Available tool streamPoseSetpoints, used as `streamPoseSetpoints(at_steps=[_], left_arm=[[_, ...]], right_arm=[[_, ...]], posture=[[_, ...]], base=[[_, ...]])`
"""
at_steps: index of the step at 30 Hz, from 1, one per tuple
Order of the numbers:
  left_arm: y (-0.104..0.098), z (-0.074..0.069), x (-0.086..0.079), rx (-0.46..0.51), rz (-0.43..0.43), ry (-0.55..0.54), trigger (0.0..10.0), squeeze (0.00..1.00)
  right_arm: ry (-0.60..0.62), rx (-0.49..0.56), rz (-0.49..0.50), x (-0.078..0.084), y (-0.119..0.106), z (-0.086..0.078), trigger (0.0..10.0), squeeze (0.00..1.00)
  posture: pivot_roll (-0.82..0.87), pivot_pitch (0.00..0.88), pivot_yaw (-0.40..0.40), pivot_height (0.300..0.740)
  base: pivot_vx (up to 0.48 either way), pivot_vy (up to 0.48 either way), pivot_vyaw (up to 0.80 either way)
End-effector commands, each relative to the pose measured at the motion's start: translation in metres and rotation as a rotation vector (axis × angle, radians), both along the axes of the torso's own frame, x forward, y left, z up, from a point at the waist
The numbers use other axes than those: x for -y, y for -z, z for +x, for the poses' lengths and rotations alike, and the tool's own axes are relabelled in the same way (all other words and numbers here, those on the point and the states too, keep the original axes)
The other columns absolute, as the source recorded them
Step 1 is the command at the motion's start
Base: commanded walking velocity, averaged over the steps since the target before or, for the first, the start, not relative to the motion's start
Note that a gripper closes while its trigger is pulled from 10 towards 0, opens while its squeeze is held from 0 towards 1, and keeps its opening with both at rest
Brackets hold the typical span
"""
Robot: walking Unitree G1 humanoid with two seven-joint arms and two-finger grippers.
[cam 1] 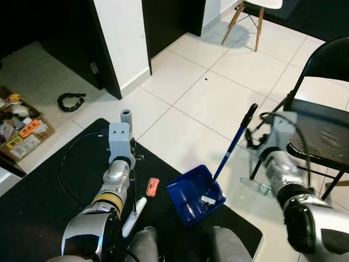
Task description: Sweep floor
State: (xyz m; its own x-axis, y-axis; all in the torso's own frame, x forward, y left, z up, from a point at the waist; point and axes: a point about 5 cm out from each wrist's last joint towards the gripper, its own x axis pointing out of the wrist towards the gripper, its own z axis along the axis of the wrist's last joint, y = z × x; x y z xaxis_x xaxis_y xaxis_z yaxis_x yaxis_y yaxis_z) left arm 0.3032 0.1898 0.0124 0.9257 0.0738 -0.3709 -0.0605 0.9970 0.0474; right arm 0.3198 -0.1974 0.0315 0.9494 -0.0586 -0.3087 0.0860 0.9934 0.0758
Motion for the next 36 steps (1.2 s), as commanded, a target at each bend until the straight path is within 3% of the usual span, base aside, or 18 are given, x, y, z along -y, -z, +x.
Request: streamPoseSetpoints(at_steps=[1,10,36], left_arm=[[0.017,-0.013,0.005,-0.092,-0.027,0.003,10.0,0.0],[0.018,-0.015,0.002,-0.09,-0.023,0.002,10.0,0.0],[0.022,-0.021,0.001,-0.089,-0.026,0.008,10.0,0.0]], right_arm=[[0.012,0.004,-0.037,0.003,0.0,-0.001,10.0,0.0],[-0.076,-0.039,-0.158,-0.011,0.004,-0.001,10.0,0.0],[-0.075,-0.065,-0.196,-0.012,0.011,-0.007,10.0,0.0]], posture=[[-0.05,0.062,-0.038,0.74],[-0.04,0.078,-0.031,0.74],[-0.04,0.087,-0.029,0.74]], base=[[0.0,0.0,0.0],[0.0,0.0,0.0],[0.0,0.0,0.0]])
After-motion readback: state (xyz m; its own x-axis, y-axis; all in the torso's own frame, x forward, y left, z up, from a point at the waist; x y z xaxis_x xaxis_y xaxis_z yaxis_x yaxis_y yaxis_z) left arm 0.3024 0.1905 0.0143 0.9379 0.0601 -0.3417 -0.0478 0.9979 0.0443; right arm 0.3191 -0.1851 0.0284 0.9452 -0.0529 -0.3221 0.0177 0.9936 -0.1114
